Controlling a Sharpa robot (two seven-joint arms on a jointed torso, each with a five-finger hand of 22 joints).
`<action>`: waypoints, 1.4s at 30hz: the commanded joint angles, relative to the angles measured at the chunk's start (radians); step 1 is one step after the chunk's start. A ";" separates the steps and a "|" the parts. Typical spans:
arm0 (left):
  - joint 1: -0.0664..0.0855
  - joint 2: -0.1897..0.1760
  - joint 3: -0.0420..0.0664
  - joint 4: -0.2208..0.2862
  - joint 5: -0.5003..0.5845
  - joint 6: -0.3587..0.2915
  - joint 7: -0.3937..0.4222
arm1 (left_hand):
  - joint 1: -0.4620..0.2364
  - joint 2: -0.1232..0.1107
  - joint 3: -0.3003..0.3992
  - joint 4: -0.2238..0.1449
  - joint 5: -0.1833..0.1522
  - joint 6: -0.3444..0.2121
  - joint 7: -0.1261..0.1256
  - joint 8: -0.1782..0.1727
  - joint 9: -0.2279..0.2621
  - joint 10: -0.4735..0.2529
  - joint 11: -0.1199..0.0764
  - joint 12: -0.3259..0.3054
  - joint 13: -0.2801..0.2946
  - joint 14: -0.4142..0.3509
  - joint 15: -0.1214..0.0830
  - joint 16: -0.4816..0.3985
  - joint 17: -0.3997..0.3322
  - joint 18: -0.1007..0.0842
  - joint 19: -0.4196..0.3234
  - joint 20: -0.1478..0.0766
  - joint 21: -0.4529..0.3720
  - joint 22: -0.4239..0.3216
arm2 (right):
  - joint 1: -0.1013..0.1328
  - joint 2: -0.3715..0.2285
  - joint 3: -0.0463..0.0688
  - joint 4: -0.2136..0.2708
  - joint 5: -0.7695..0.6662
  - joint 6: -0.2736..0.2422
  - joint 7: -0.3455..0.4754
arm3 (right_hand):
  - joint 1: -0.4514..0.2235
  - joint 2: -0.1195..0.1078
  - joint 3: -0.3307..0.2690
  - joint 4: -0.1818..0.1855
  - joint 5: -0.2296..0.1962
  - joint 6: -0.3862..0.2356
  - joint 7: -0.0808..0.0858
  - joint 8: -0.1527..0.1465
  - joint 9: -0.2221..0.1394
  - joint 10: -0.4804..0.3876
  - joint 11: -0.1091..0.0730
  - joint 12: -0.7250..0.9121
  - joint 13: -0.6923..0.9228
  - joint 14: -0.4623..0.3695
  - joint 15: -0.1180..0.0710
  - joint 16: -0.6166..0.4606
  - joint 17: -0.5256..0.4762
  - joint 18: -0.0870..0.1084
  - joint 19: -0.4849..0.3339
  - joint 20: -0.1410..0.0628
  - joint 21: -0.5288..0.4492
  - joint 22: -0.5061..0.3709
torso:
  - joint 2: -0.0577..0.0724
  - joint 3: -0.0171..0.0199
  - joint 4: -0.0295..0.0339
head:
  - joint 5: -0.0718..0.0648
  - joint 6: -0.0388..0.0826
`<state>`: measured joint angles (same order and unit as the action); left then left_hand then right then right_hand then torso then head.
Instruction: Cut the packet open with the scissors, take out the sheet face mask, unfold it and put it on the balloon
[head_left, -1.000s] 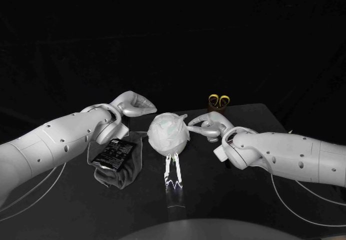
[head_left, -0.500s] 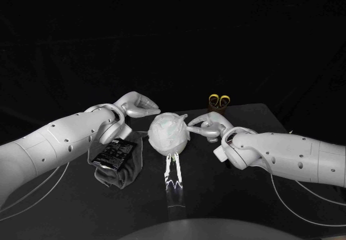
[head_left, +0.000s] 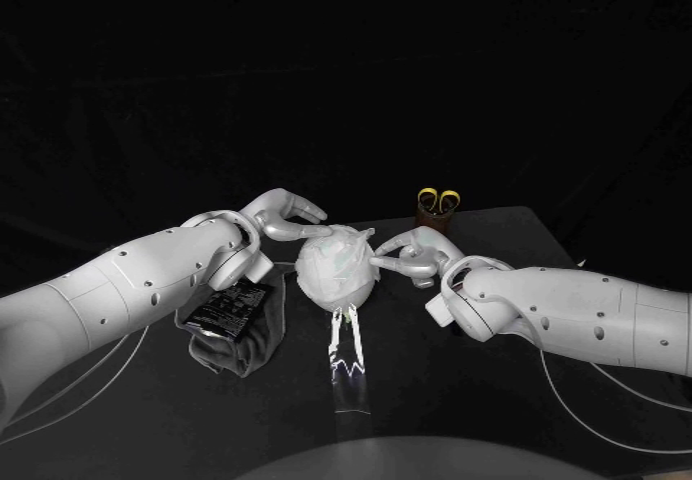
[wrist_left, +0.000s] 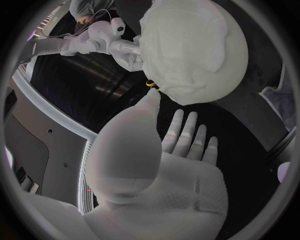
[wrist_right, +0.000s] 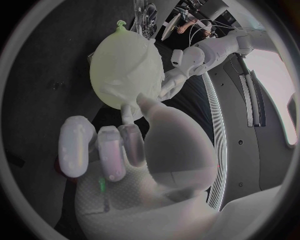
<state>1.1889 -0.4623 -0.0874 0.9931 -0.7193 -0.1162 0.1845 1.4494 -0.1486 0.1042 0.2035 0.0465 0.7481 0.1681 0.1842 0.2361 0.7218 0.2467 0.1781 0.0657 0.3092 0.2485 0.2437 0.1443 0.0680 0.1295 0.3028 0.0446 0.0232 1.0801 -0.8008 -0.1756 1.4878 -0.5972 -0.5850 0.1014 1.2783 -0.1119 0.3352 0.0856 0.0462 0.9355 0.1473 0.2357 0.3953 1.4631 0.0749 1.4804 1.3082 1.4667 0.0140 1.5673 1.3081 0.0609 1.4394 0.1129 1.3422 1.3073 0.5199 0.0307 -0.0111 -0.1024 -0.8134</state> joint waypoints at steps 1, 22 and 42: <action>-0.001 0.012 0.000 -0.007 -0.012 0.028 -0.012 | 0.025 0.010 -0.032 0.016 0.002 0.000 0.008 -0.004 0.000 0.005 -0.011 -0.007 -0.001 0.001 -0.001 -0.012 -0.007 -0.013 -0.006 -0.003 -0.005 0.000 | -0.004 0.004 0.000 0.000 -0.023 0.018 -0.010 | 0.011 -0.004 -0.005 -0.001 0.003 0.011 -0.001 0.005 -0.001 0.049 -0.008 0.003 0.197 0.104 -0.010 0.003 0.263 -0.008 0.006 0.000 0.005 0.195 | 0.001 -0.0003 -0.0006 | 0.000 -0.001; -0.004 0.029 -0.003 -0.022 -0.034 0.041 -0.039 | 0.090 0.049 -0.080 0.052 0.001 0.050 0.051 0.018 0.010 0.064 -0.034 -0.013 0.000 0.072 -0.022 -0.018 -0.008 -0.013 0.019 -0.003 0.003 0.004 | -0.009 0.010 0.000 -0.002 -0.046 -0.081 -0.031 | 0.112 0.054 0.060 -0.069 0.002 0.151 -0.076 0.090 0.033 0.106 -0.075 0.088 0.261 0.104 -0.069 0.003 0.263 -0.024 0.049 -0.051 0.077 0.216 | 0.000 0.0004 -0.0004 | -0.002 -0.005; -0.004 0.029 -0.003 -0.023 -0.035 0.035 -0.042 | 0.097 0.052 -0.085 0.054 0.001 0.053 0.057 0.020 0.011 0.072 -0.035 -0.016 -0.001 0.077 -0.024 -0.021 -0.010 -0.013 0.024 -0.003 0.004 0.005 | -0.011 -0.002 0.000 0.022 -0.062 -0.086 -0.066 | 0.083 0.045 0.123 -0.085 0.002 0.154 -0.085 0.137 0.068 0.108 -0.085 0.090 0.263 0.104 -0.079 0.003 0.263 -0.030 0.062 -0.065 0.100 0.223 | 0.000 0.0002 -0.0010 | -0.007 -0.010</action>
<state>1.1851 -0.4350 -0.0906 0.9689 -0.7482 -0.0891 0.1445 1.5344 -0.0974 0.0264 0.2594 0.0465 0.7936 0.2051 0.1994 0.2461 0.7868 0.2144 0.1685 0.0660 0.3792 0.2218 0.2271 0.1349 0.0681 0.1453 0.3021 0.0447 0.0269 1.0698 -0.8015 -0.1757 1.5075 -0.6384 -0.6725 0.0530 1.3747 -0.0696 0.4521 -0.0005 0.0420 1.0845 0.0652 0.3672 0.4590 1.4644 -0.0021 1.5674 1.3081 1.4632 -0.0575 1.5665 1.3080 0.0444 1.4665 0.0533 1.4371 1.3074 0.5196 0.0310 -0.0124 -0.1086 -0.8231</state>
